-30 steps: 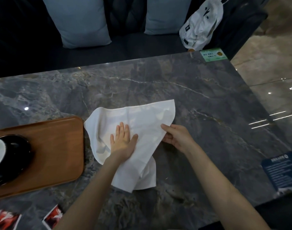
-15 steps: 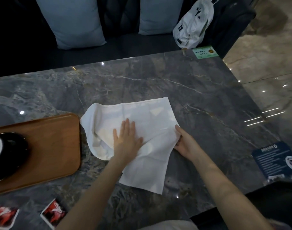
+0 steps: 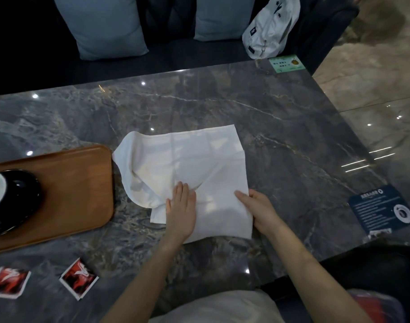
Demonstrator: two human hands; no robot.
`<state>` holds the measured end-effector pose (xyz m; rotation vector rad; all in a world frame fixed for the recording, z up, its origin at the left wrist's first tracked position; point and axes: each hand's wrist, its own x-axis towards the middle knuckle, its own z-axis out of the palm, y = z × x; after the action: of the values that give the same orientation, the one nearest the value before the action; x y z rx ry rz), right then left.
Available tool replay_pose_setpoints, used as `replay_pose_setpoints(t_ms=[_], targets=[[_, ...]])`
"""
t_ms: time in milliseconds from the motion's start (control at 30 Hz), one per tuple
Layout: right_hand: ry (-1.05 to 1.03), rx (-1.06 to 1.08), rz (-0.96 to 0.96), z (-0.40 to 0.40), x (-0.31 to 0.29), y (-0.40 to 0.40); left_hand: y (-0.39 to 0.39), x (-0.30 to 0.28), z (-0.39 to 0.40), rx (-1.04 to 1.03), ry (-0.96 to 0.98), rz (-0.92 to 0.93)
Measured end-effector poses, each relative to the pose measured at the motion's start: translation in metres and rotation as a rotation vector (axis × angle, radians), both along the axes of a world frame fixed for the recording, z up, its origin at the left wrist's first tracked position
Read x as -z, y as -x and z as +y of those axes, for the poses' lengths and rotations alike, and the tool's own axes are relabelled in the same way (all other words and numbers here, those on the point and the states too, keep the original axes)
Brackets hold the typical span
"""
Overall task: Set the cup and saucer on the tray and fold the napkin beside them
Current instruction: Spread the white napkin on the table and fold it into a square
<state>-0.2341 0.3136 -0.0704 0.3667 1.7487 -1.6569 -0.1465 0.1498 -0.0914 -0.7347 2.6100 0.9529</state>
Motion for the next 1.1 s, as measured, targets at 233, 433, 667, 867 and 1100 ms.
replay_pose_setpoints(t_ms=[233, 433, 667, 867, 1100], targets=[[-0.136, 0.036, 0.239, 0.006, -0.026, 0.015, -0.001, 0.008, -0.015, 0.287, 0.208, -0.035], [-0.188, -0.04, 0.145, 0.04, -0.034, 0.028, -0.002, 0.009, -0.025, 0.231, 0.234, -0.021], [-0.795, -0.35, 0.456, 0.055, 0.004, 0.028, -0.009, -0.001, -0.027, 0.103, 0.216, 0.157], [-0.915, -0.312, 0.781, 0.013, -0.01, 0.007, -0.054, 0.002, -0.037, 0.114, 0.297, 0.455], [-0.555, -0.85, 1.03, -0.058, -0.001, -0.029, -0.072, 0.022, -0.044, 0.175, 0.323, 0.398]])
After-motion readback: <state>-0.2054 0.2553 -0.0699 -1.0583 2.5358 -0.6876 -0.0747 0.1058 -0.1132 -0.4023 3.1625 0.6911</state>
